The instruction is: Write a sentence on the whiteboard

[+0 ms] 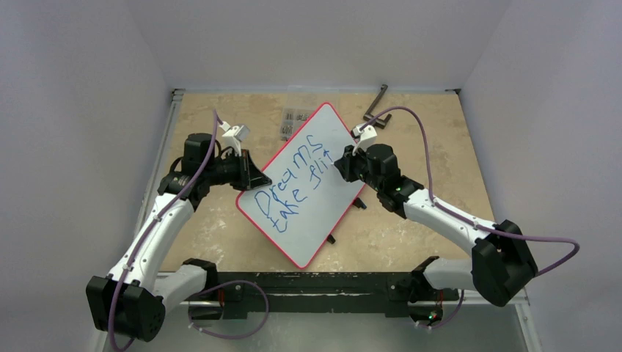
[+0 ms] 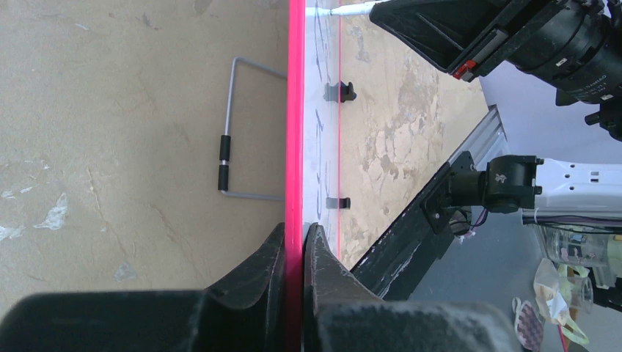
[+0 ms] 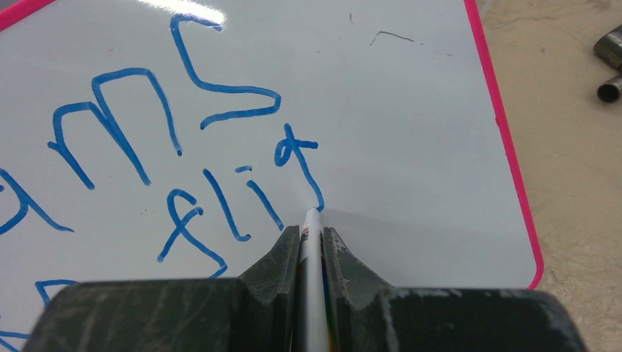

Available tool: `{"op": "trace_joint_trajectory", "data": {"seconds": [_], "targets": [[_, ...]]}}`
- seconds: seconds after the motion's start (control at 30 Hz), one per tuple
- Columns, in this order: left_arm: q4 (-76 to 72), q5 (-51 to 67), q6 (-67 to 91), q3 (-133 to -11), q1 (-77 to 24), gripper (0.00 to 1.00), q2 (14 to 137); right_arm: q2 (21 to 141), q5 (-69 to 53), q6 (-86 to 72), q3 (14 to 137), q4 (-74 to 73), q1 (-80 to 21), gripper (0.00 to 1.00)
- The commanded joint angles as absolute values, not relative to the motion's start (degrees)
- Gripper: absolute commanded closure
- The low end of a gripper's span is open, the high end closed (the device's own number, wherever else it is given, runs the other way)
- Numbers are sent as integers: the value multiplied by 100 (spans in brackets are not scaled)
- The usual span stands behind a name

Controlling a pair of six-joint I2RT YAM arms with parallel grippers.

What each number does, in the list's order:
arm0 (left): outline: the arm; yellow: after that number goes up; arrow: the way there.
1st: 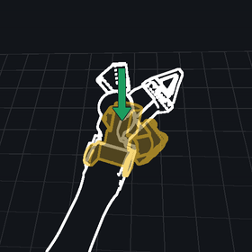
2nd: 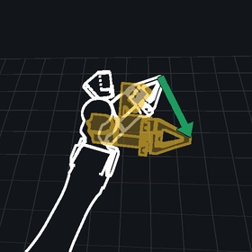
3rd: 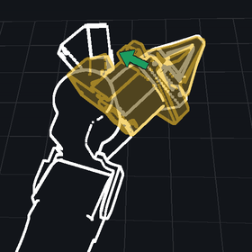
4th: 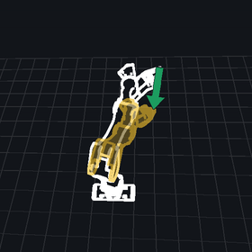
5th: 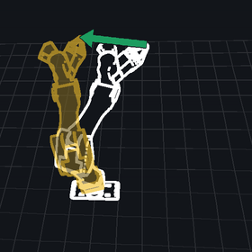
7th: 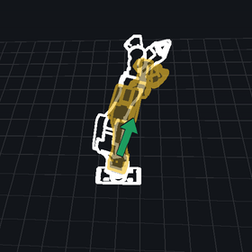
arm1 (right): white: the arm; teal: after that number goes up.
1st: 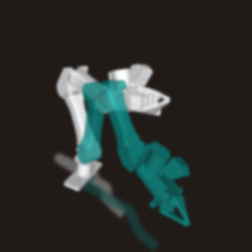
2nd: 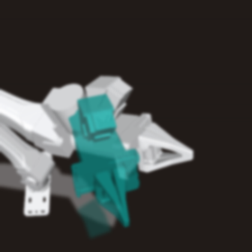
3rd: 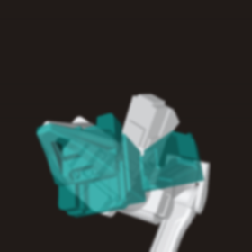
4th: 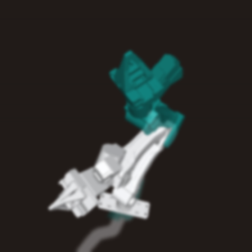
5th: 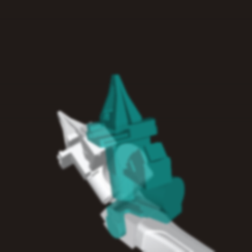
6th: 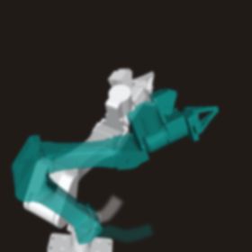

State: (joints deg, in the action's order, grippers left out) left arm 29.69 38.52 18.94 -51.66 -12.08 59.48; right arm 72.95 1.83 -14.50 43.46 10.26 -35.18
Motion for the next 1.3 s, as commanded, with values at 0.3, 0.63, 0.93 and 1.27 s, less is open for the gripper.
{"op": "trace_joint_trajectory", "data": {"seconds": [0.3, 0.63, 0.93, 1.27], "targets": [[3093, 3282, 1107, -5148, -1248, 100, 5934, 6746, -196, -1476, 4589, 621, -3558, 100], [3102, 3267, 1107, -5149, -1249, 100, 5915, 6796, 605, -1579, 5136, 643, -3550, 100], [3117, 3228, 1092, -5144, -1256, 100, 5920, 7552, 842, -1559, 5794, 845, -3533, 100], [3144, 3208, 1066, -5165, -1248, 100, 5922, 7964, 791, -1557, 5762, 918, -3500, 100]]}}
